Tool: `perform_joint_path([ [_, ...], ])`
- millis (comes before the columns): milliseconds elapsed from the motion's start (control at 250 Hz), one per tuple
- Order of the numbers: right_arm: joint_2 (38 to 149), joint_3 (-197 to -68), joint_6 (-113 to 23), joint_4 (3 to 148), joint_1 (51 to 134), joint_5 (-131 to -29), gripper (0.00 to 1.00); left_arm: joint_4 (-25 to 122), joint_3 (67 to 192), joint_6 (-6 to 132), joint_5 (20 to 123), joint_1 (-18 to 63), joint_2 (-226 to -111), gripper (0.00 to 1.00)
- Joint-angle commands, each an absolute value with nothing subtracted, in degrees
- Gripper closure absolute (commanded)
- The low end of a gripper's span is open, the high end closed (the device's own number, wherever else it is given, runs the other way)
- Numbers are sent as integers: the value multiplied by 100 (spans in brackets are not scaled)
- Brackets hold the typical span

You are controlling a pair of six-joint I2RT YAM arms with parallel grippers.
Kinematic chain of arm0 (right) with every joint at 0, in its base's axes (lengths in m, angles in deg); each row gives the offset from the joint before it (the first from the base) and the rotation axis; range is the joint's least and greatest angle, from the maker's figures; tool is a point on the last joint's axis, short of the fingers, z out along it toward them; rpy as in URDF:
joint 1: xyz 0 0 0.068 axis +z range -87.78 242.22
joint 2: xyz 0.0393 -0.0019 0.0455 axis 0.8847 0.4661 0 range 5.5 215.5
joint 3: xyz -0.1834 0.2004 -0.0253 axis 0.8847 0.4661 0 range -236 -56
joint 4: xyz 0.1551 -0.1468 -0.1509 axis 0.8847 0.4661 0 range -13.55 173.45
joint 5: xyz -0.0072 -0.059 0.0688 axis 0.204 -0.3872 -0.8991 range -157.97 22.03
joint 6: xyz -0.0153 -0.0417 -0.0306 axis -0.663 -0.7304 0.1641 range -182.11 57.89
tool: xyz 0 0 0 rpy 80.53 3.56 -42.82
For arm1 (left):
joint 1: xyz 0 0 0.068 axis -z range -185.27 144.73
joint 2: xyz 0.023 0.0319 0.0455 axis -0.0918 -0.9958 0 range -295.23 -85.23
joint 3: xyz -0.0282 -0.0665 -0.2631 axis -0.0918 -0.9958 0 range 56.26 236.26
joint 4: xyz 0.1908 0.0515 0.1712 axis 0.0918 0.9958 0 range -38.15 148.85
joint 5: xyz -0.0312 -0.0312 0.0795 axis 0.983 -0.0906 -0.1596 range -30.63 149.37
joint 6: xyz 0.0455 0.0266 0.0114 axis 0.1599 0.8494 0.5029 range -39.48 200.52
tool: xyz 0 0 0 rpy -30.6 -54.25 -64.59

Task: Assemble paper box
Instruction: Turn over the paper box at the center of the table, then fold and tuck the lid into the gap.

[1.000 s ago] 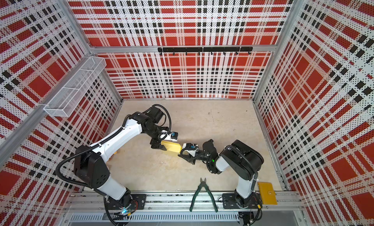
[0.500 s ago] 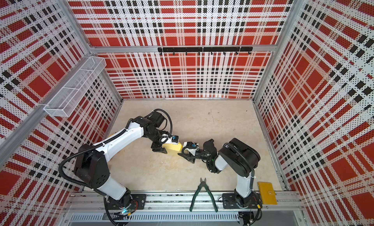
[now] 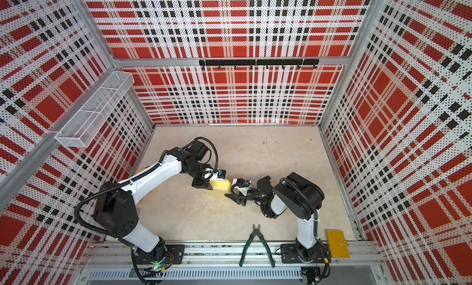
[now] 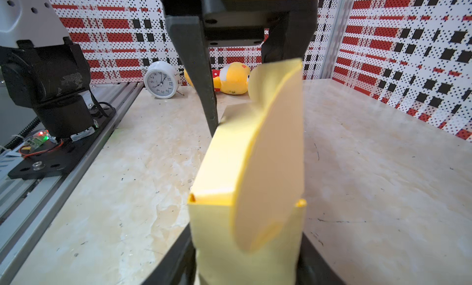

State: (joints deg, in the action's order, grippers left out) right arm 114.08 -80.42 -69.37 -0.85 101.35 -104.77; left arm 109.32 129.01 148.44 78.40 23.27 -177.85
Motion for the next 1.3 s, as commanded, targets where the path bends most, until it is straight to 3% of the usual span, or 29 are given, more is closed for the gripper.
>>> perform_joint_path([
  [0,11485,-8074,-6958,-485,10122,-10456,38,10784,12834,14815,7782,2364,-17743,49],
  [256,11005,-7741,-6855,-486,10067,-10266,34,10734,12927,14550,7431,2395,-17734,51],
  [460,9983,-7206,-6351,-239,9861,-9945,39,10517,12865,14442,7270,2435,-17830,57],
  [552,9259,-7219,-5798,745,9532,-10109,46,10442,12841,14399,7240,2477,-17872,58],
  [724,7840,-8086,-6408,4392,9498,-9931,53,10458,13042,14164,7165,2615,-18066,59],
  [792,7604,-8449,-6466,5193,9497,-9745,54,10411,13079,14028,7160,2619,-18101,59],
  [1020,7647,-9253,-5988,6706,9499,-8669,64,10283,12997,13923,7214,2706,-18156,59],
  [1296,8394,-9435,-5517,6422,9544,-9151,73,10205,12930,13914,7138,2760,-18165,59],
])
